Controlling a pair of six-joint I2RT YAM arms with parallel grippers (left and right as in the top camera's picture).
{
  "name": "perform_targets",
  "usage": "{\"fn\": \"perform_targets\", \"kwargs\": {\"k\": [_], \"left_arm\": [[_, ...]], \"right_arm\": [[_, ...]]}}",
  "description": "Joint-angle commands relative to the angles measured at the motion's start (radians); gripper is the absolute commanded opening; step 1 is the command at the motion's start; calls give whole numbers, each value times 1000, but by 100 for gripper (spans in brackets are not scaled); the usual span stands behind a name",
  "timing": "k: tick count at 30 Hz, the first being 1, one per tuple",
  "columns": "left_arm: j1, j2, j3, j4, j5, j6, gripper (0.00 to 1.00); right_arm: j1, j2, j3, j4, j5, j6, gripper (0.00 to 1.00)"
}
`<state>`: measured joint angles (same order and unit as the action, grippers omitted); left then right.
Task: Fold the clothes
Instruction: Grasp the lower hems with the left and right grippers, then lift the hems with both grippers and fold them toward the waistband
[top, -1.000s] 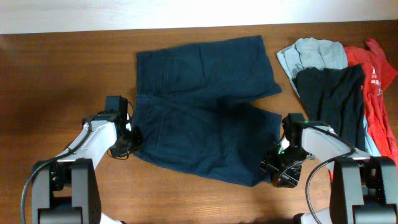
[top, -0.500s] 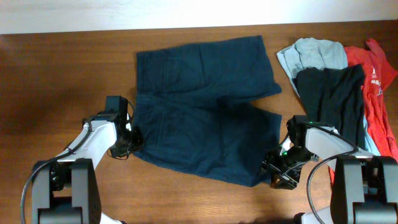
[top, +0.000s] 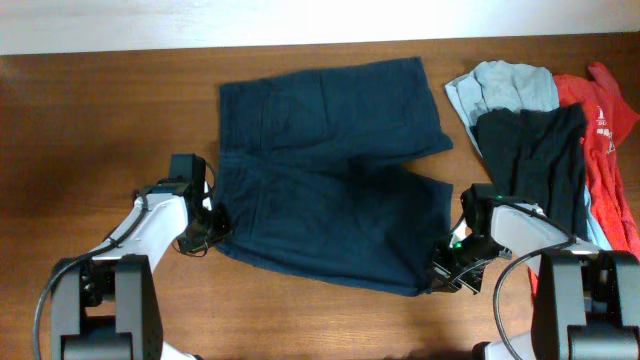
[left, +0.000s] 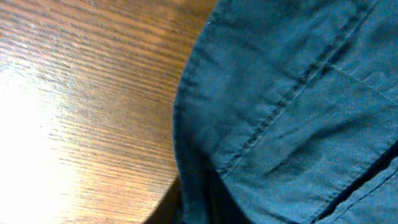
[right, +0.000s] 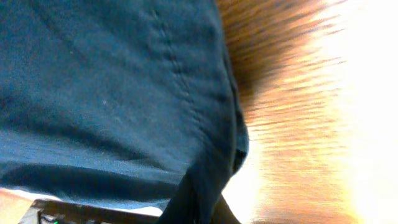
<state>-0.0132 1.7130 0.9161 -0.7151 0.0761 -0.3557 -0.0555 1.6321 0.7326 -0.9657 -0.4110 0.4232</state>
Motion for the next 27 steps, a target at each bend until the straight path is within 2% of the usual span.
{"fn": "perform_targets", "kwargs": {"k": [1,2,8,15,19,21,25,27], "left_arm": [[13,10,-17,-69,-82,13,3],[13,-10,-11,-84,-82,13,0],[18,-213,29,-167,-79,13,0],[18,-564,68,-320,-79,13,0],[18,-697,146,-502,-84,13,0],[18,-738,230,-609,-110,13,0],[18,-737,341,-674,-172,13,0],[18,-716,356,-642,-217,13,0]], "right_arm": [[-4,-110,18,-17,162,-4,4],[-4,-159,29,-23,173,-16,4],[-4,-420,103,-72,230,-34,4],[-4,-671,220,-165,267,-33,4],[-4,-714,381,-306,271,-33,4],[-4,-713,530,-393,274,-33,4],[-4,-663,694,-442,273,-33,4],[-4,-600,719,-427,273,-33,4]]}}
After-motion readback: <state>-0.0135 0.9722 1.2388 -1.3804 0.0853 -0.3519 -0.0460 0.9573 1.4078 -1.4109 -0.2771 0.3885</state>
